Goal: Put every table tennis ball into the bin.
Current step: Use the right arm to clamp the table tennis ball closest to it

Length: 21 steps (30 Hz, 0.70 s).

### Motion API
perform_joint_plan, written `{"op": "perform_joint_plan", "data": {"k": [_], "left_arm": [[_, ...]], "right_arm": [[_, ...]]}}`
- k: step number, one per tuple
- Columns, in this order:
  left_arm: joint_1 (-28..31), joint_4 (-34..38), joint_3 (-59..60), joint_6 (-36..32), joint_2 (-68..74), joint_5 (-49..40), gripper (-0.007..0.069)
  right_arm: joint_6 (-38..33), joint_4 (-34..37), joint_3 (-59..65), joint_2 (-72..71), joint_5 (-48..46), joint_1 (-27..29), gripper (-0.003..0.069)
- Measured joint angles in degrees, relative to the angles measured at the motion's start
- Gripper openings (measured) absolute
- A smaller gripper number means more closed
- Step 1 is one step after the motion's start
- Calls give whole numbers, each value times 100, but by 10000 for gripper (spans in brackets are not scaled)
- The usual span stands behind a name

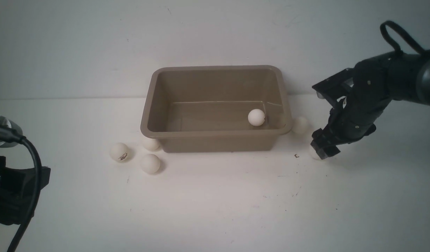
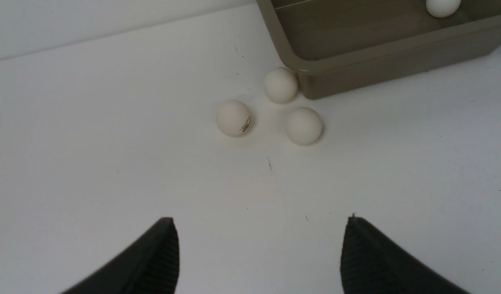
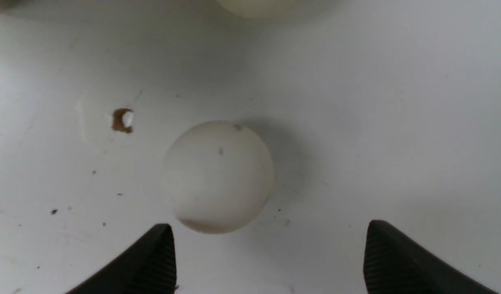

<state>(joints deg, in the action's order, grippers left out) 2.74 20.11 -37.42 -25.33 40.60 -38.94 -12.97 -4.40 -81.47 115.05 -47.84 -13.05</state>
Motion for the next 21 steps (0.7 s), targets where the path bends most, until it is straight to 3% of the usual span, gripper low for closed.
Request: {"op": "perform_joint_plan", "data": {"k": [10,21], "left_arm": [[0,0,0,0,0,0,479],[0,0,0,0,0,0,479]], "right_arm": [[-735,1081,0,20,77,25,559],[-874,1233,0,20,428,25,549]]}}
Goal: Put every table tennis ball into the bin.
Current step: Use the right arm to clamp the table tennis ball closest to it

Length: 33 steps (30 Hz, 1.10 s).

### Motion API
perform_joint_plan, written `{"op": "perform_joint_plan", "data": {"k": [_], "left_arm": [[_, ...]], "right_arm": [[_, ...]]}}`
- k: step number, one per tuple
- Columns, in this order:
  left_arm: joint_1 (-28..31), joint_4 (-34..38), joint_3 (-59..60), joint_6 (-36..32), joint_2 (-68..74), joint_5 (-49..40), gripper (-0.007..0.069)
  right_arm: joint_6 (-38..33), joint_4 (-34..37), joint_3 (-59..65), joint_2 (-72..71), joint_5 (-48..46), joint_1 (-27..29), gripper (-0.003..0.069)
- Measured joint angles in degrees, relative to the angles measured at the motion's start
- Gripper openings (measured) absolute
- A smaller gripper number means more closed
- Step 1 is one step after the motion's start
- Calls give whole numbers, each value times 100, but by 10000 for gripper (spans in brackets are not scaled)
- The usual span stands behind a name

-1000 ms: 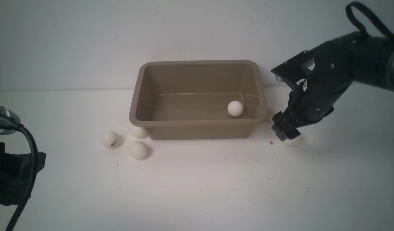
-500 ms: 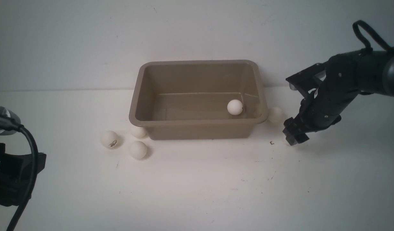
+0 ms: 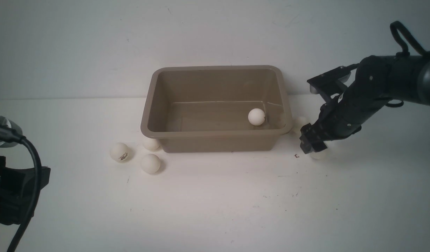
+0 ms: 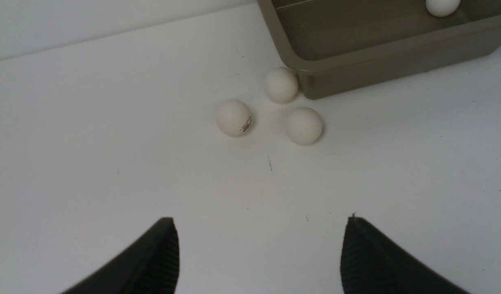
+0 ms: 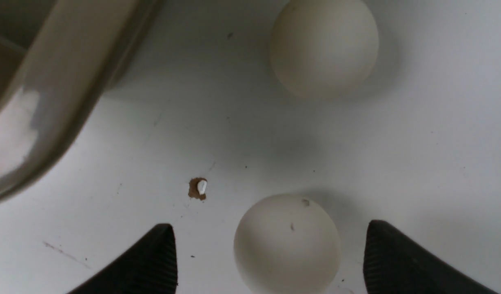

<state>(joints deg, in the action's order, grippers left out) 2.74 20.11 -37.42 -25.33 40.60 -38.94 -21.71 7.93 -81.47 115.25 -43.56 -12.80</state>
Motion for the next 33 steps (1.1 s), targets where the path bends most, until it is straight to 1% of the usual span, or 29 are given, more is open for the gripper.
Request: {"op": "perform_joint_plan", "data": {"k": [7,15,18,21,22,24,29,33], "left_arm": [[0,0,0,0,0,0,479],[0,0,0,0,0,0,479],[0,0,0,0,0,-2,479],[0,0,0,0,0,-7,479],[0,0,0,0,0,-7,479],[0,0,0,0,0,-7,479],[0,0,0,0,0,-7,479],[0,0,0,0,0,-7,479]], "right_arm": [[0,21,0,155,38,0,521],[0,30,-5,265,27,0,509],[111,-111,-5,312,27,0,464],[283,-334,-5,322,27,0,369],[365,-459,-11,322,27,0,356],[443,-604,-17,322,27,0,359],[656,-1302,-65,283,-26,0,360],[728,-1336,-292,-91,-98,0,360]]}}
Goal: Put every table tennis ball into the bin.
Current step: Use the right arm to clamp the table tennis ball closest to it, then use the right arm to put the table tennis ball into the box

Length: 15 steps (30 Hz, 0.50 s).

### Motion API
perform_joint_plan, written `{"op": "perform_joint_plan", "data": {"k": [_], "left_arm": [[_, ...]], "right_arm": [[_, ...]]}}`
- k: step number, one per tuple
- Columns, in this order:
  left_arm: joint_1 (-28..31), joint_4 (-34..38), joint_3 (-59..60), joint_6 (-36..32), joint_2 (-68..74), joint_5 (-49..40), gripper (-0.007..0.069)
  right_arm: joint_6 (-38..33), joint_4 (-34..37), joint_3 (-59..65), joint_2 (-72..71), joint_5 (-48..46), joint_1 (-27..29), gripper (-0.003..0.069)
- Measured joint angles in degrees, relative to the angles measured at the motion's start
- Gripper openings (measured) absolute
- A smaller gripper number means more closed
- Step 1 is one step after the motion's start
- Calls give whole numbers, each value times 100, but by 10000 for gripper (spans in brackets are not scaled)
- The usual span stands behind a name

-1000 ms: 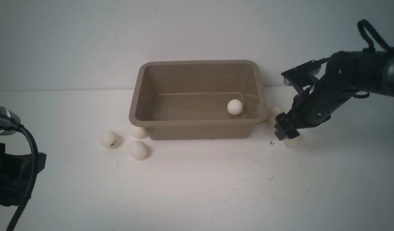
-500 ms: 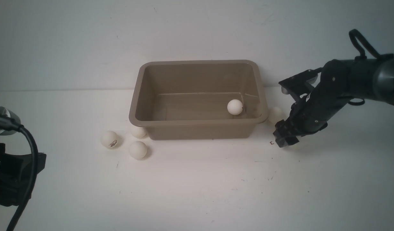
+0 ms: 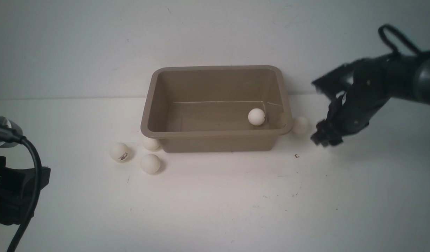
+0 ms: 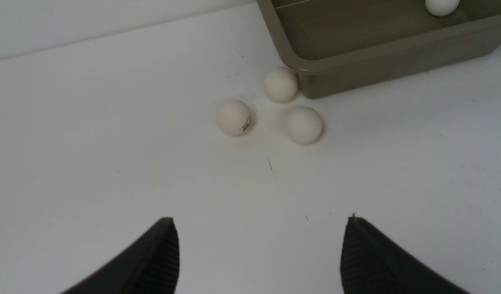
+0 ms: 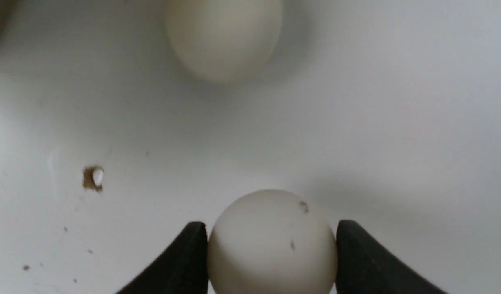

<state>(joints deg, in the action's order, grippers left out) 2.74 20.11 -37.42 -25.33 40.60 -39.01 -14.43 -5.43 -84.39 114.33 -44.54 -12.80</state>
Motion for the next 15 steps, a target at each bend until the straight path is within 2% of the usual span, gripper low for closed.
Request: {"op": "perform_joint_plan", "data": {"k": [5,6,10,11,15], "left_arm": [[0,0,0,0,0,0,479],[0,0,0,0,0,5,479],[0,0,0,0,0,11,479],[0,0,0,0,0,11,479],[0,0,0,0,0,11,479]], "right_arm": [[-477,885,-469,-507,-1,0,360],[-923,1549,-653,-552,-29,0,360],[-1916,2928,-754,-467,-94,0,360],[-2515,3838,-773,-310,-108,0,360],[-3323,4913,-777,63,-108,0,360]]}}
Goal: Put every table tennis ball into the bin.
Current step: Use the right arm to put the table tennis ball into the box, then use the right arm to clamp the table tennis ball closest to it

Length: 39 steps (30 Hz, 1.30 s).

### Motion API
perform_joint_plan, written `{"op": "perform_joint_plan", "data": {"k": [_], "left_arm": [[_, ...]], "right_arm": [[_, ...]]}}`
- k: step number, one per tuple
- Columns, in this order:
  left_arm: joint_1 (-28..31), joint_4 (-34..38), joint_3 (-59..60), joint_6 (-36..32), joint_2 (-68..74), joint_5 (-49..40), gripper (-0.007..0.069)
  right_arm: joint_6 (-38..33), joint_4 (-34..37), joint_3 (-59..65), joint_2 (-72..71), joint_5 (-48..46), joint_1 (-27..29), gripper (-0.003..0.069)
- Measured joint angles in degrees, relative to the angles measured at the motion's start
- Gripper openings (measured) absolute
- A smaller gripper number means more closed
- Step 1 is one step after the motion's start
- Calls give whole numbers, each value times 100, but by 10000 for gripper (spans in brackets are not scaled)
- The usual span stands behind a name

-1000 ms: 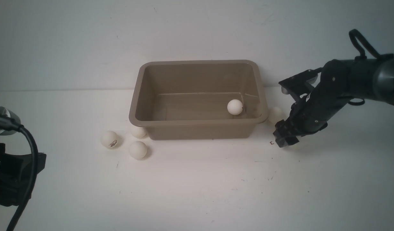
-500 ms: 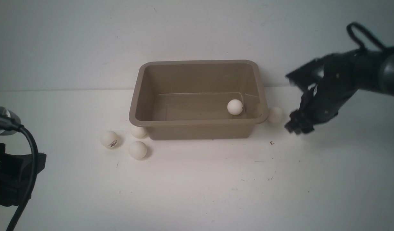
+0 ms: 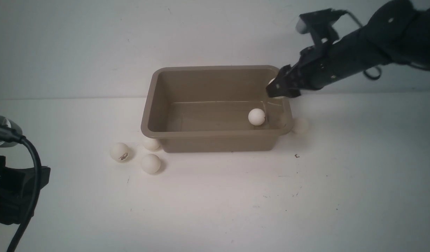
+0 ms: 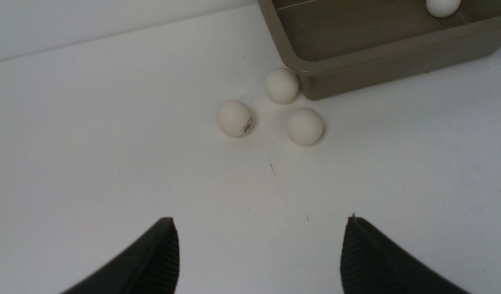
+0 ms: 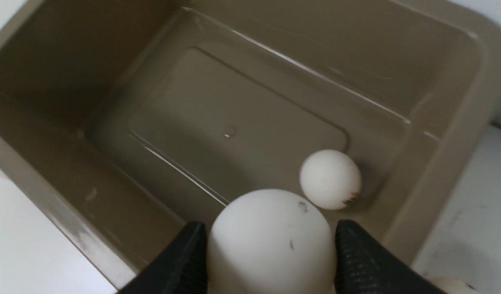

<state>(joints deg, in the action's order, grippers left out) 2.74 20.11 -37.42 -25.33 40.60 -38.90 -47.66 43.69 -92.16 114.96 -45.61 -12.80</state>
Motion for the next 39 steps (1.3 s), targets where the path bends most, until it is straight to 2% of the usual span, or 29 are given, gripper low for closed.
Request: {"op": "perform_joint_plan", "data": {"k": [5,19,27,31,35,39], "left_arm": [[0,0,0,0,0,-5,479],[0,0,0,0,0,-23,479],[0,0,0,0,0,-32,479],[0,0,0,0,0,-32,479],[0,0,0,0,0,-32,479],[0,-6,0,0,0,-32,479]], "right_arm": [[-845,588,0,433,0,0,360],[-1177,560,0,400,-113,0,362],[-1651,737,0,228,0,0,518],[-2075,1086,-35,58,196,0,529],[-2488,1727,-263,-142,345,0,531],[-2554,1845,-509,-280,218,13,531]]}}
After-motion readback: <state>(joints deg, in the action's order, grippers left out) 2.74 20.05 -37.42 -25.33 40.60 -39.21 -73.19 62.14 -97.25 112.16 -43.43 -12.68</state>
